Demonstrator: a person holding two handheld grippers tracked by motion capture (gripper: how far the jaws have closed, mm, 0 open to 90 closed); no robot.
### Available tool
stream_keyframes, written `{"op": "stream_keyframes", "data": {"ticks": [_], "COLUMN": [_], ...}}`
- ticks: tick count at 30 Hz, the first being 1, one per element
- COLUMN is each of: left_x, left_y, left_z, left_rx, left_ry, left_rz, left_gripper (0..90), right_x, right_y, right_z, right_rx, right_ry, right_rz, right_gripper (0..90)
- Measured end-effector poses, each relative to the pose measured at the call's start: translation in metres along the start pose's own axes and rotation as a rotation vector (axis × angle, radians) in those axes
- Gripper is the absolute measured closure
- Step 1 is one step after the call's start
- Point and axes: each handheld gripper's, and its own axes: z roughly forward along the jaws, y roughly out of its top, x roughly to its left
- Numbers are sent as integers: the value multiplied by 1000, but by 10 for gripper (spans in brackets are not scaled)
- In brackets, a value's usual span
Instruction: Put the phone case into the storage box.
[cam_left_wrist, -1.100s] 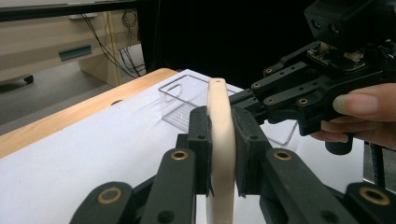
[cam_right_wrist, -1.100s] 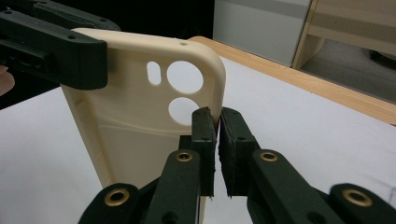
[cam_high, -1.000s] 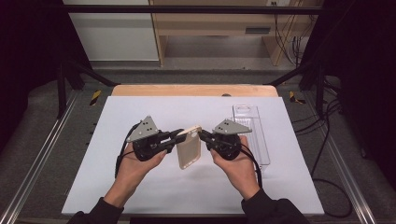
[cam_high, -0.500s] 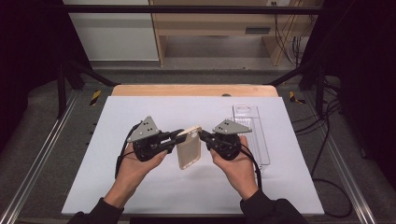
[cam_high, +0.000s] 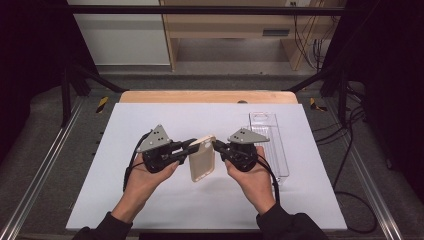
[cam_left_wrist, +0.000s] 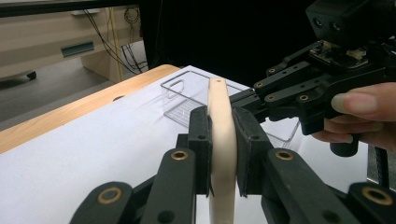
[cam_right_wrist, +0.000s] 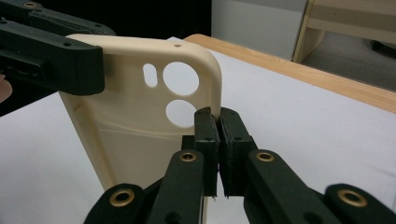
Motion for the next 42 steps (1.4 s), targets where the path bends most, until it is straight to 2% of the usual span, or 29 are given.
{"op": "stream_keyframes", "data": {"ticks": [7, 28, 31, 37, 42], "left_x": [0, 0, 0, -1, 0], "left_y": [-1, -1, -1, -1, -2], "left_z": [1, 1, 1, -3, -6], "left_rx": [0, -13, -15, -54, -68], "left_ry": [-2, 13, 17, 44, 58], "left_rz": [-1, -4, 1, 6, 9], "left_gripper": [783, 686, 641, 464, 372], "right_x": [0, -1, -2, -6, -10], "right_y": [0, 0, 1, 0, 0], "right_z": [0, 1, 1, 1, 0], "right_rx": [2, 0, 0, 1, 0], "right_ry": [-3, 2, 0, -12, -21], "right_rz": [1, 16, 16, 26, 39], "right_gripper": [875, 875, 876, 877, 877]}}
